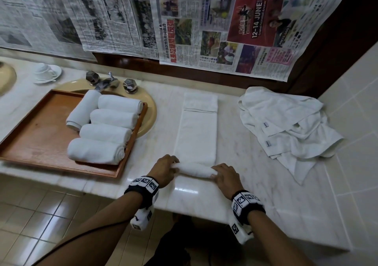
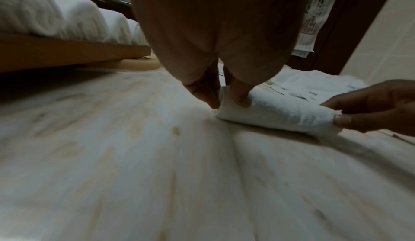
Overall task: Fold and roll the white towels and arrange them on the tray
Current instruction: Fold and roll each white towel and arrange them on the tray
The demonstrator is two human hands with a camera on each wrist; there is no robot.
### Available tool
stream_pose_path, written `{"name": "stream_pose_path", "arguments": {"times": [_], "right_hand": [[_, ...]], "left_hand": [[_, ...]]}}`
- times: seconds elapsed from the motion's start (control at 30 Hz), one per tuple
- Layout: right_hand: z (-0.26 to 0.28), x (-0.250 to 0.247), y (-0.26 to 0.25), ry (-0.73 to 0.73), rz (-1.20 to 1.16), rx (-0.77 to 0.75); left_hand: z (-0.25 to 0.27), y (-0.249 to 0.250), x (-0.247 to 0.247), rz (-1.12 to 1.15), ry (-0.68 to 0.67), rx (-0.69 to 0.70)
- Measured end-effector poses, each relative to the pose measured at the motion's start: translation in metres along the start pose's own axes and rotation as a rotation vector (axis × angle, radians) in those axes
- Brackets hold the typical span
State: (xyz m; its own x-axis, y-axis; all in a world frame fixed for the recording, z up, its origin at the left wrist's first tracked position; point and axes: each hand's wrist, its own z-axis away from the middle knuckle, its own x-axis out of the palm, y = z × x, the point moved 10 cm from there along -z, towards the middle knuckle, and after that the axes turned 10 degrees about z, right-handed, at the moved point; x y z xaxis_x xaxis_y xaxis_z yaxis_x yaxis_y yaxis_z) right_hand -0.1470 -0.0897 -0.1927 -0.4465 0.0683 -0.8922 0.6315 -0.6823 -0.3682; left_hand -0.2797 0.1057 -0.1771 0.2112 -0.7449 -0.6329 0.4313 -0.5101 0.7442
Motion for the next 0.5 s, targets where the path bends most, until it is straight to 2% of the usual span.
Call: {"name": "stream_pose_path", "arguments": {"times": [0.1,0.27,0.4,0.5], "right_hand": [[-0.007,-0.007,0.008,0.047,-0.141,0.087],[-0.010,-0.018,0.008,0.115,-0.064,0.180],[-0.008,-0.029,-0.005,0.212,0.066,0.153],[-0.006,-0.032,-0.016,0.303,0.144,0.079]], "left_hand": [[-0.005,-0.002,-0.005,0.120,0.058,-0.079],[-0.014,-0.005,-0.003,0.141,0.108,-0.186],[-0.016,0.004,-0.010,0.041,0.172,-0.123],[-0.015,0.007,-0.012,-0.124,0.194,-0.030]]}}
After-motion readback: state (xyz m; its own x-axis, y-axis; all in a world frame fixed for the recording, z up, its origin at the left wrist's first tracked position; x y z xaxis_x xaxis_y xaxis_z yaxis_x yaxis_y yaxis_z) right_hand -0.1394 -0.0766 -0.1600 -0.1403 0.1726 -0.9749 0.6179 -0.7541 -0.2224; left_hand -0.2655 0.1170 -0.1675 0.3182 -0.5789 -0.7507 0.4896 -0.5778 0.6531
